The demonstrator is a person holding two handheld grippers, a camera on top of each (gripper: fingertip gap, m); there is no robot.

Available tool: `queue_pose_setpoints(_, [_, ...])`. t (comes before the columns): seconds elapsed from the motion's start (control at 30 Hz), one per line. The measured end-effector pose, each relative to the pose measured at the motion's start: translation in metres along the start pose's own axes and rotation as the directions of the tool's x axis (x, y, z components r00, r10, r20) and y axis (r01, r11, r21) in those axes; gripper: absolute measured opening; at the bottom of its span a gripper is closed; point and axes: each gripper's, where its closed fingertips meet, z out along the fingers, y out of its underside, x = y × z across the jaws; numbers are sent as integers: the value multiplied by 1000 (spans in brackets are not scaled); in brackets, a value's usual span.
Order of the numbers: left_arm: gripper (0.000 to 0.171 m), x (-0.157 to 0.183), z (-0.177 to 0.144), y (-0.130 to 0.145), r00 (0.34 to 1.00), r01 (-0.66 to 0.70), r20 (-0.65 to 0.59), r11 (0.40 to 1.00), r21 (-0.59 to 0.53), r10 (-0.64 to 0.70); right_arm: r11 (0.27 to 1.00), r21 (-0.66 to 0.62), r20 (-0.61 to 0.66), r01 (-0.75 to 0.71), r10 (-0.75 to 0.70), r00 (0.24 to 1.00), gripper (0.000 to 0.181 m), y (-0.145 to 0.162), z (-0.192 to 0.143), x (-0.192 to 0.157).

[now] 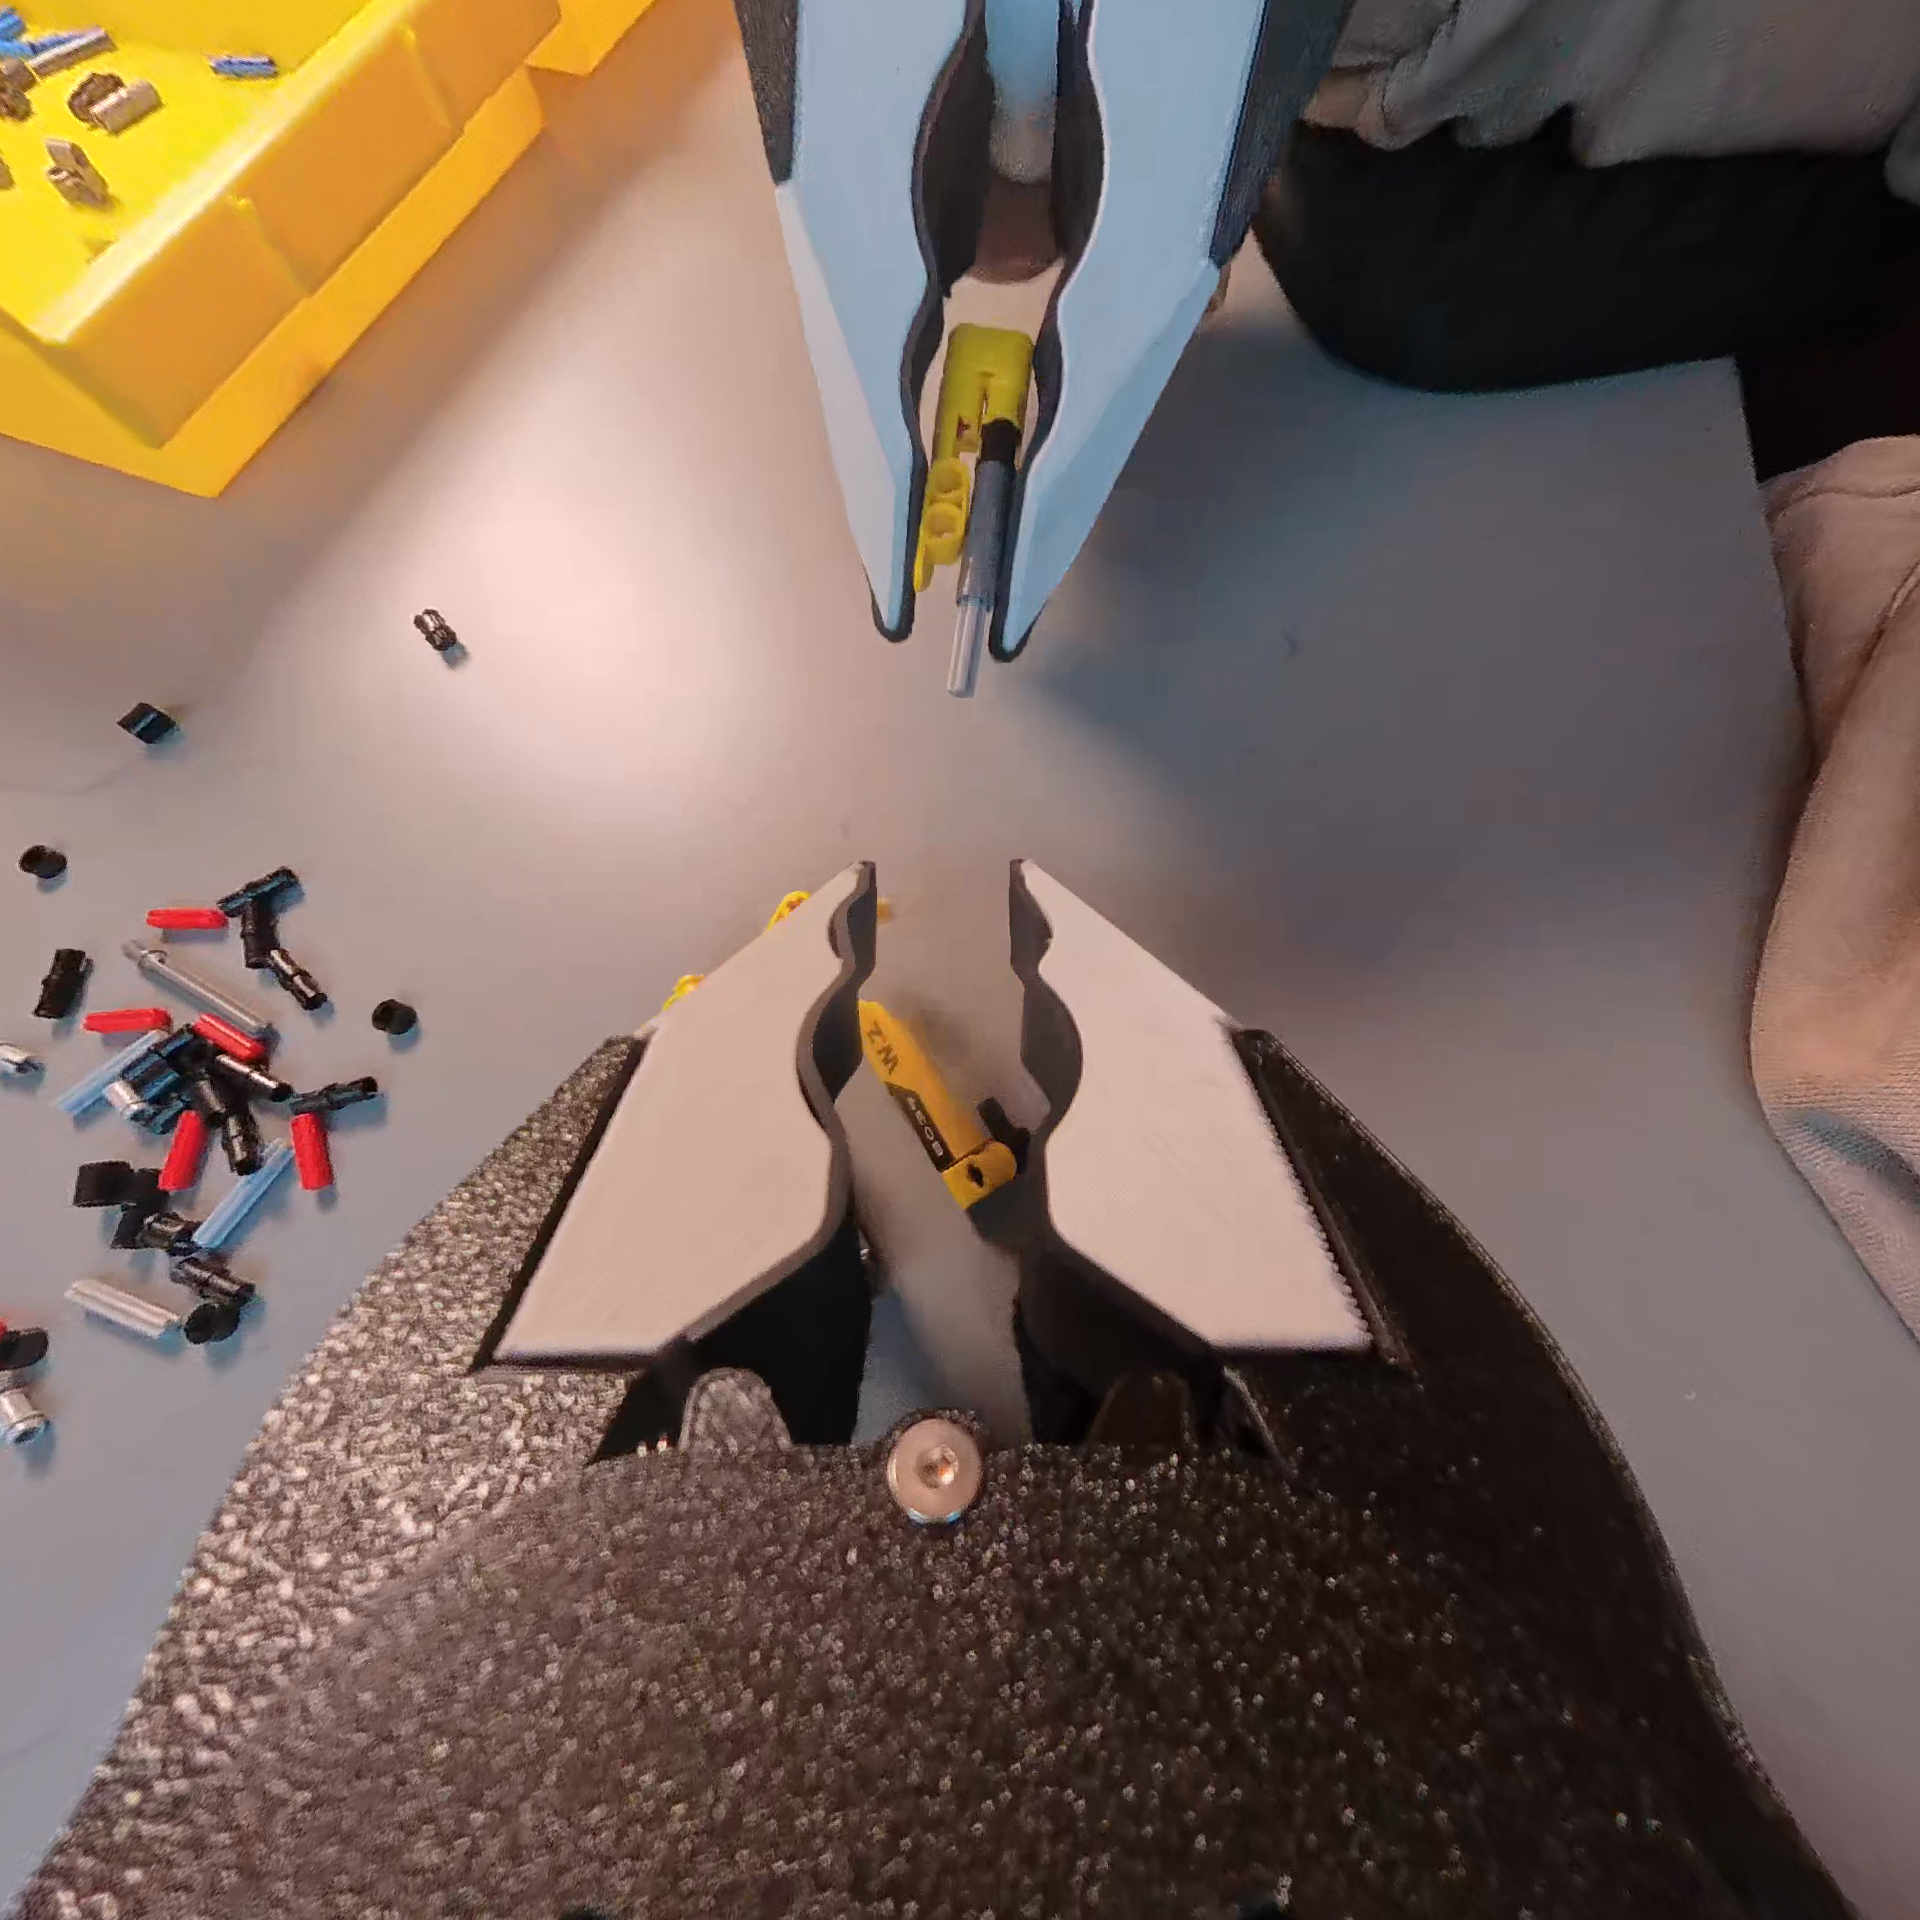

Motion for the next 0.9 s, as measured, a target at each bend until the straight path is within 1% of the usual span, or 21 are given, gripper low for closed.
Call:
queue_pose_setpoints(0.07, [24,0,-3,-7,1000,17,-8,999,42,-17,1000,2,6,7,-7,1000,12,-2,4,-3])
queue_pose_setpoints(0.13, [21,3,-5,-11,1000,5,-16,998,65,-4,1000,-2,11,16,-16,1000,12,-2,8,-6])
queue_pose_setpoints(0.23, [16,11,-3,-14,999,-34,-25,997,67,35,1000,8,28,25,-25,999,13,-6,14,-12])
queue_pose_setpoints(0.33, [7,17,-4,-18,998,-58,-34,995,81,61,999,12,41,35,-35,999,13,-9,19,-17])
queue_pose_setpoints(0.6, [4,20,-6,-20,997,-70,-34,994,87,73,999,25,36,40,-41,999,13,-14,20,-18])
queue_pose_setpoints(0.9, [4,15,-7,-18,999,-17,-49,996,91,22,998,38,-10,56,-56,998,14,-14,18,-11])
